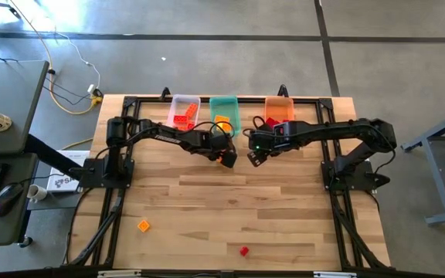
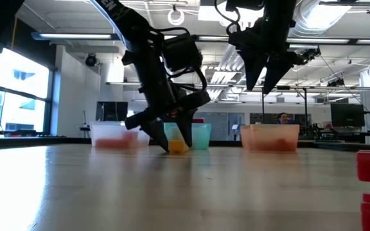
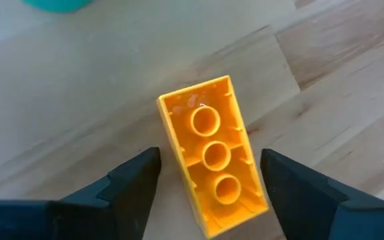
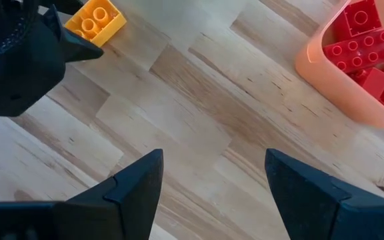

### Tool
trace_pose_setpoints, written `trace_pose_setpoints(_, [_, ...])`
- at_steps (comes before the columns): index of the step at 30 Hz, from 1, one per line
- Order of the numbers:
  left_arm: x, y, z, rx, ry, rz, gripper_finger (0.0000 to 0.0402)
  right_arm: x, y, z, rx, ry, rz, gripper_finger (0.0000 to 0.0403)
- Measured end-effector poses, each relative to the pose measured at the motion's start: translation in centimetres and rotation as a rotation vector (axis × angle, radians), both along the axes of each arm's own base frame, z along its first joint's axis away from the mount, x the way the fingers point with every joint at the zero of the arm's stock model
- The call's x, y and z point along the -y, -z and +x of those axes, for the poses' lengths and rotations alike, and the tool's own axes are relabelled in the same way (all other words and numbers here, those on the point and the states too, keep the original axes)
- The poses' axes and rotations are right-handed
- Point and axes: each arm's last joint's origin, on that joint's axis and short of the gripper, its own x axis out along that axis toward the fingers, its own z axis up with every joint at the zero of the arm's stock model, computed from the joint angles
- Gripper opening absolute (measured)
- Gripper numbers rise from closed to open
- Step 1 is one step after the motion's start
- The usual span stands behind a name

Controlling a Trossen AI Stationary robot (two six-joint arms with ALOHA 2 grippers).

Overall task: Sort & place blocks by color
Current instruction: Put the yellow game piece into the green bin

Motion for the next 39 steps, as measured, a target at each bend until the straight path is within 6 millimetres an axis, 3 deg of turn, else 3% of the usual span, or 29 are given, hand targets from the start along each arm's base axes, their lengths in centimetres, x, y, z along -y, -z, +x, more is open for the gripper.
trace_pose_setpoints(10, [0.3,0.1,-0.1,-0.044,0.15,0.015,0.0106,-0.6,0.0,0.1,0.008,0.0,-0.011,0.025])
trace_pose_setpoints(16, [0.6,-1.1,-0.3,-0.001,0.211,0.0,0.0106,-1.2,0.0,0.1,0.015,-0.004,-0.007,0.025])
trace_pose_setpoints(23, [0.6,-6.2,-0.6,0.152,0.235,0.115,0.0106,-2.0,-0.1,0.3,0.037,-0.003,-0.014,0.025])
trace_pose_setpoints(28, [-0.9,-9.5,-1.6,0.231,0.206,0.252,0.0106,-2.2,-0.1,0.4,0.052,0.016,-0.024,0.025])
trace_pose_setpoints(34, [-4.8,-10.3,-3.2,0.216,0.133,0.328,0.0106,-2.2,-0.2,0.6,0.086,0.041,-0.017,0.025])
trace_pose_setpoints(39, [-7.1,-9.2,-4.1,0.204,0.129,0.268,0.0106,-2.2,-0.3,1.0,0.137,0.061,-0.01,0.025])
